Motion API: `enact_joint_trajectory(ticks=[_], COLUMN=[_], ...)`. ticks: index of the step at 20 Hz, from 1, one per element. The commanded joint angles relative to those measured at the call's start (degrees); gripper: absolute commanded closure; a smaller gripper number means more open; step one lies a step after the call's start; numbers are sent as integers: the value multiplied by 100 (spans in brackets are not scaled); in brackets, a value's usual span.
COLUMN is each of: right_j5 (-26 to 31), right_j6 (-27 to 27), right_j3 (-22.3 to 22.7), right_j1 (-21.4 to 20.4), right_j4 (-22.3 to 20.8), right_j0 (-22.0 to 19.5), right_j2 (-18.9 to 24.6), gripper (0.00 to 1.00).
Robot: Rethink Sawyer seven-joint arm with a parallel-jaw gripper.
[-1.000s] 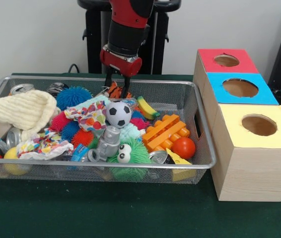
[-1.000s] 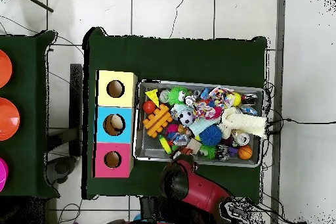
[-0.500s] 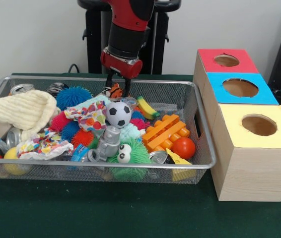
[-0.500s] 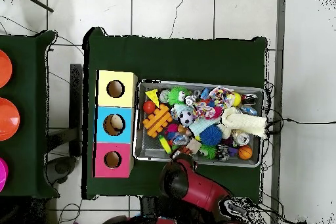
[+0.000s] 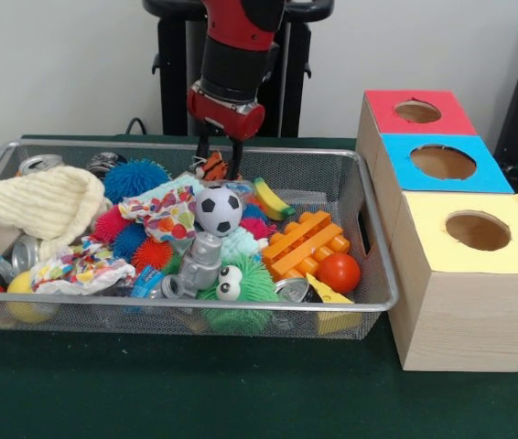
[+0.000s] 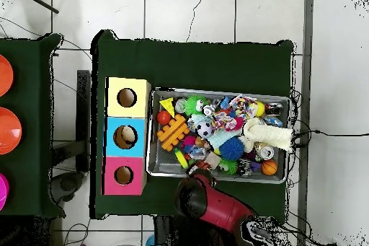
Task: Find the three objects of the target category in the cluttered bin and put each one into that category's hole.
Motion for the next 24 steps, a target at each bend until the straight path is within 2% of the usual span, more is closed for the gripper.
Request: enact_joint_trajectory(ticks=[1,11,24], right_j5=[997,1639,1438], right_j6=[564,637,639], right_j3=[-324,-325,-289], right_j1=[-485,-932,-870], right_j4=[159,139,48], right_j0=[112,265,-42], right_j2=[278,156,446], gripper=[0,0,0])
